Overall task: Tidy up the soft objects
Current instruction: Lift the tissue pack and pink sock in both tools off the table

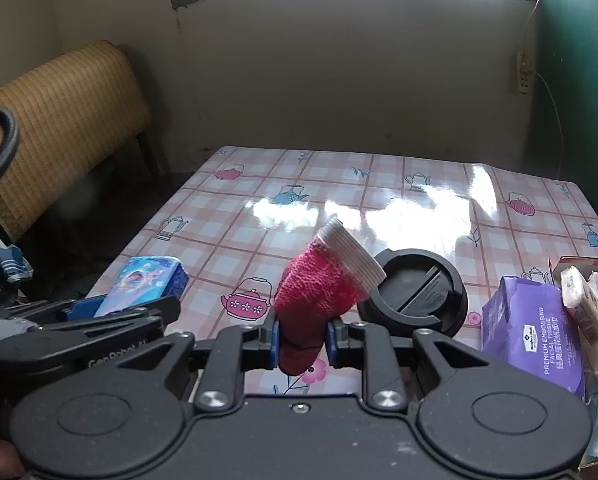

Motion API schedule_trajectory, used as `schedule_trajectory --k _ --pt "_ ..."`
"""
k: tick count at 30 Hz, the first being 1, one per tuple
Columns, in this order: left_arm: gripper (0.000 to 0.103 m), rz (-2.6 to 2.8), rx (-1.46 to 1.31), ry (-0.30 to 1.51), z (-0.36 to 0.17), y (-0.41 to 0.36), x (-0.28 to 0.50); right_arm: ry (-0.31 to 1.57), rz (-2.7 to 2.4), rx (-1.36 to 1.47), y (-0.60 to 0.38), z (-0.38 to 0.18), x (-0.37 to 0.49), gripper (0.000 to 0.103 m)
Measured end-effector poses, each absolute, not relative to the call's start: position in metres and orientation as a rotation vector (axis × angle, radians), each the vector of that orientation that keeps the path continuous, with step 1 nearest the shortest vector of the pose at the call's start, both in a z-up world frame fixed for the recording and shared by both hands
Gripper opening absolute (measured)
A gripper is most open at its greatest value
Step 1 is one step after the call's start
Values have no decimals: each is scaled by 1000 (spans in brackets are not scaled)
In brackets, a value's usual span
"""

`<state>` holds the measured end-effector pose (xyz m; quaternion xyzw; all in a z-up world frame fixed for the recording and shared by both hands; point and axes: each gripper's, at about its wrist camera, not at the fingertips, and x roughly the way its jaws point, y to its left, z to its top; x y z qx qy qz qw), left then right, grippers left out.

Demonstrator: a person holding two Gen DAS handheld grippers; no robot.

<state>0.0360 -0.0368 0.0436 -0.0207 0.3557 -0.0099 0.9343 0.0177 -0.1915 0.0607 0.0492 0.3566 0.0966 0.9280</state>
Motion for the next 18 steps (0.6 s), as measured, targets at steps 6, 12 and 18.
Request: schedule_trajectory --k 6,12,18 --pt "53 -36 -33 716 48 -45 35 722 188 89 -199 66 16 26" --pt "53 -58 -32 722 49 -57 36 714 183 83 -210 71 15 26" --pt "53 -65 -35 728 50 -67 36 715 185 77 -214 72 15 27"
